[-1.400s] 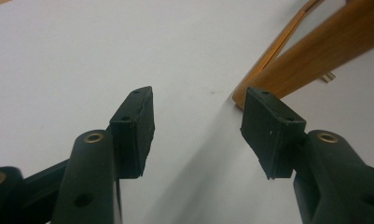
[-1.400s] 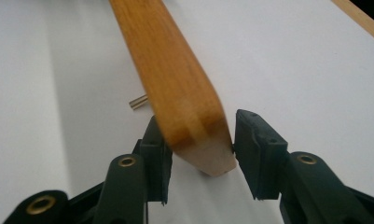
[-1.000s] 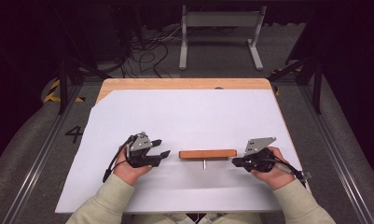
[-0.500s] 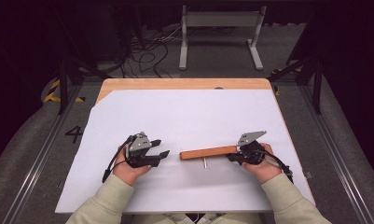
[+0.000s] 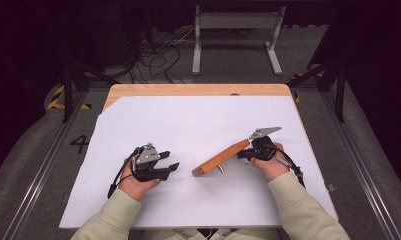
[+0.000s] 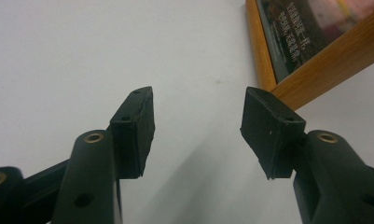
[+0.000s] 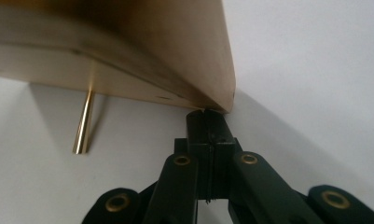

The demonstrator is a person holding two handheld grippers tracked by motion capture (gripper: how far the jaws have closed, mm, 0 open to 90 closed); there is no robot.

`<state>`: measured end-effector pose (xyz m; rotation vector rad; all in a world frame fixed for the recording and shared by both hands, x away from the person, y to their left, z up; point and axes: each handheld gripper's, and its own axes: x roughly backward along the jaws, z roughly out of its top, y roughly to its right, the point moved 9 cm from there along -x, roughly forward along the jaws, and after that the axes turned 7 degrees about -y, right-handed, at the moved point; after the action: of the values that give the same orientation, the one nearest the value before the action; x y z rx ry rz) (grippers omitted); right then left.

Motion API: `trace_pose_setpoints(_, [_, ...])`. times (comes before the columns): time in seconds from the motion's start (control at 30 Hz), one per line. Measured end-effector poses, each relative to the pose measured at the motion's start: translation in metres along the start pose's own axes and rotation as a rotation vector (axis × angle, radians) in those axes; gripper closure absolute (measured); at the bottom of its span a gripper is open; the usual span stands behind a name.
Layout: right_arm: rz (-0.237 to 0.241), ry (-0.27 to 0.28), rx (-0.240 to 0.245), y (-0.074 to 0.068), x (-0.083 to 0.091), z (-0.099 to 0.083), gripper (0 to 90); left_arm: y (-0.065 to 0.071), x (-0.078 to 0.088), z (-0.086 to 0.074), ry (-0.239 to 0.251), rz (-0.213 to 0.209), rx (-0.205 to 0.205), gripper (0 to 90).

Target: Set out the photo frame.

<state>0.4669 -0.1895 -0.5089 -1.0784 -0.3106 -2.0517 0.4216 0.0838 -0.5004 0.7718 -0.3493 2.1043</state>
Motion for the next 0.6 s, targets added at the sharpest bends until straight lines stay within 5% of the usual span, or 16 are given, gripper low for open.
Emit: trace_pose_setpoints(0.6, [0.070, 0.047, -0.101, 0.005, -0.042, 0.045, 90.0, -0.003, 0.006, -0.008, 0.001, 0.017, 0.016, 44.5])
